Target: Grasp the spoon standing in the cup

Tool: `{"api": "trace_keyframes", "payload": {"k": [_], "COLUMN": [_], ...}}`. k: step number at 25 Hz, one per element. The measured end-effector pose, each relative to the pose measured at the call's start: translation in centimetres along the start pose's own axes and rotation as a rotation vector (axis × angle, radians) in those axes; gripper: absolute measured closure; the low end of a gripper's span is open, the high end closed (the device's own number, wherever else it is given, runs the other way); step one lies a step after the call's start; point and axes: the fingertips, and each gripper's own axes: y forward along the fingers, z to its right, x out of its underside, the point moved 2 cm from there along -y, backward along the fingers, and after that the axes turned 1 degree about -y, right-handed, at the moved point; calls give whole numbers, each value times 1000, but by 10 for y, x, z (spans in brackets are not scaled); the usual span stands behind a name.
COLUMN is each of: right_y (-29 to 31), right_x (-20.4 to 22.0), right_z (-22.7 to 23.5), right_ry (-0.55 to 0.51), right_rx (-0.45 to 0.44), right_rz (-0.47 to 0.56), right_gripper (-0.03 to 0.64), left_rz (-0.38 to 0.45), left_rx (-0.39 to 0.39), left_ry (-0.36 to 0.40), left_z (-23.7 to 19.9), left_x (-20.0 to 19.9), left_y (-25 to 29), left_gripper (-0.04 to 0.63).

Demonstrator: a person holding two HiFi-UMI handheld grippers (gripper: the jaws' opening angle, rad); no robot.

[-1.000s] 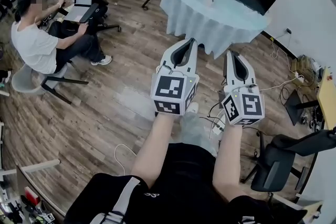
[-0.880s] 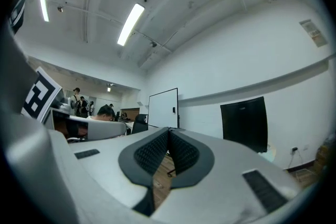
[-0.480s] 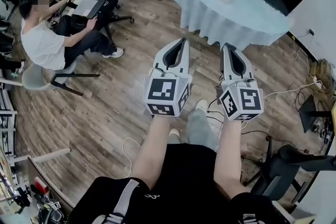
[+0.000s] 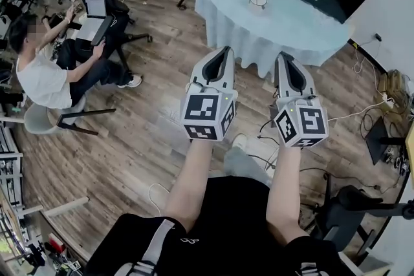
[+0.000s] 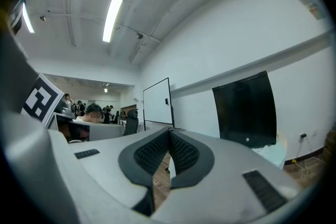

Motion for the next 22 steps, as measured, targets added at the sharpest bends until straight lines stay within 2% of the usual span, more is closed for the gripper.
{"api": "trace_keyframes", "payload": {"k": [5, 13, 18, 22], "right_y": [16, 39, 71, 102], "right_x": [-27, -41, -25, -18], "right_z": [43, 56, 53, 82], "right_ry": [5, -30, -46, -39], "right_rx": [17, -29, -72, -19], "right_rz": [56, 76, 33, 14], "right_gripper": [611, 611, 611, 611], "left_rz": [36, 84, 63, 31], "left_rx": [27, 5, -24, -14], "left_ry": [34, 44, 15, -1], "left_z": [24, 26, 3, -10], "left_x": [-22, -39, -30, -18], "left_y": [34, 57, 84, 122], "left_gripper": [584, 584, 584, 584]}}
